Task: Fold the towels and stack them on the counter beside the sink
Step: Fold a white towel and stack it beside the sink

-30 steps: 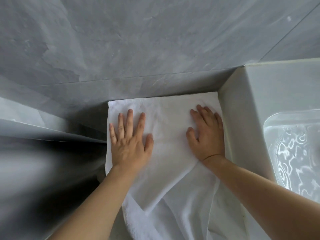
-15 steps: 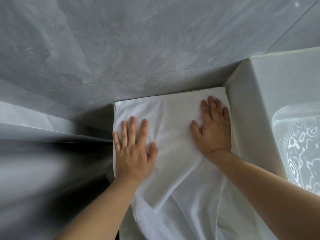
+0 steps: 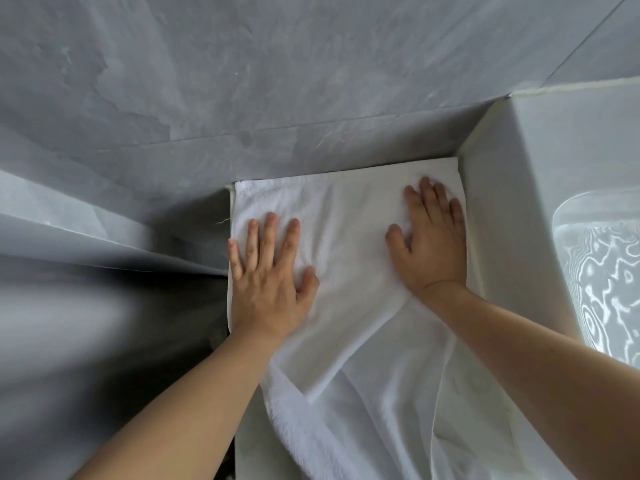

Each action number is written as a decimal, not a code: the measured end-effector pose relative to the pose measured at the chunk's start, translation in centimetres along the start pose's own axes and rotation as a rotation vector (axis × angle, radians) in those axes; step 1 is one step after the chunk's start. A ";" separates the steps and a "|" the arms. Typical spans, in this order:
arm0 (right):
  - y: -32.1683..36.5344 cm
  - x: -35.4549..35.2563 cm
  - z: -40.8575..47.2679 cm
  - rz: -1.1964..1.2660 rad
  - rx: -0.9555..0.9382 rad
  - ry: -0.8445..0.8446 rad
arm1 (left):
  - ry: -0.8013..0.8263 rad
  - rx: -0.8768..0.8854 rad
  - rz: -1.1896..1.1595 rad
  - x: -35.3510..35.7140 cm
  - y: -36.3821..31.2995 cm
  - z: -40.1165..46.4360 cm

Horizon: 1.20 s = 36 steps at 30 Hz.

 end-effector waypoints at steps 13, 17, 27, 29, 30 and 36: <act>2.8 -1.1 -12.3 0.169 -0.110 -0.013 | 0.009 -0.048 -0.008 -0.3 0.2 0.2; -2.8 0.4 -14.6 -0.092 -0.066 0.049 | 0.009 -0.045 -0.010 -0.5 0.3 0.2; -3.0 0.9 -14.4 -0.155 -0.095 0.089 | 0.029 -0.042 0.029 -0.2 0.4 1.0; -2.9 0.8 -14.5 -0.135 -0.082 0.091 | 0.001 -0.051 0.044 -1.2 0.0 0.7; -2.9 0.7 -14.4 -0.130 -0.082 0.083 | -0.055 -0.060 0.018 -2.3 -0.4 0.1; -2.9 0.7 -14.4 -0.152 -0.085 0.074 | -0.130 0.090 -0.198 -4.0 -7.3 -10.1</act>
Point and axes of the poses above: each hand's wrist, its own z-axis towards the middle knuckle, its own x-axis out of the palm, y = z × x, the point moved 10 cm from there along z, towards the middle knuckle, and after that the axes turned 13 degrees about -z, right-handed, at the moved point
